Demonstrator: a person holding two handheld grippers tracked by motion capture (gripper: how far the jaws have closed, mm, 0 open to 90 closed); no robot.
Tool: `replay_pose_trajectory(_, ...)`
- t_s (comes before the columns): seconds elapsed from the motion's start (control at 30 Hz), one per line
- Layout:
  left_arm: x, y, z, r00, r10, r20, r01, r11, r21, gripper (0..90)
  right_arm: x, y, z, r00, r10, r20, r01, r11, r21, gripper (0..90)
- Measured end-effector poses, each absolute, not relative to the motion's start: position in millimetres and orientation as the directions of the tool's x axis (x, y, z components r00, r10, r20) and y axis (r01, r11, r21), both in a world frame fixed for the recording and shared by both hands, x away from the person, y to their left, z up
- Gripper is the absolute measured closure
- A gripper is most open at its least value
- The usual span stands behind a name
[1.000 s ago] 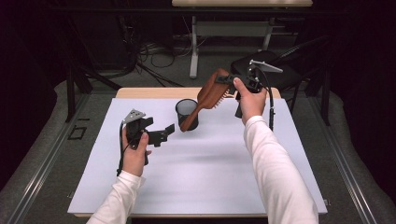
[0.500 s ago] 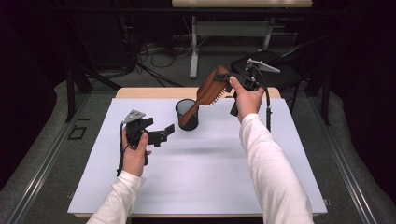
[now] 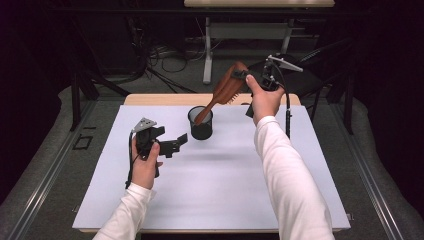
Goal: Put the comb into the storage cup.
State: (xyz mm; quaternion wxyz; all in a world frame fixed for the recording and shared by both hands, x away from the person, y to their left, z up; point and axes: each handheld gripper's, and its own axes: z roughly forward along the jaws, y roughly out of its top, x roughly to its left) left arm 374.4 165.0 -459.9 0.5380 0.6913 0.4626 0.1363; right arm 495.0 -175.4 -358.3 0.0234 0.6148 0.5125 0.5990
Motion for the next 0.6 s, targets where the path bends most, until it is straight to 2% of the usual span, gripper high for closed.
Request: replay_pose_trajectory(0.6,374.3,170.8,-459.0,0.526,0.788,-0.321,0.492,0.026,0.870,0.4,505.2,-176.7,-354.8,-0.199,0.709,0.677,0.537,-0.499,0.680,50.7)
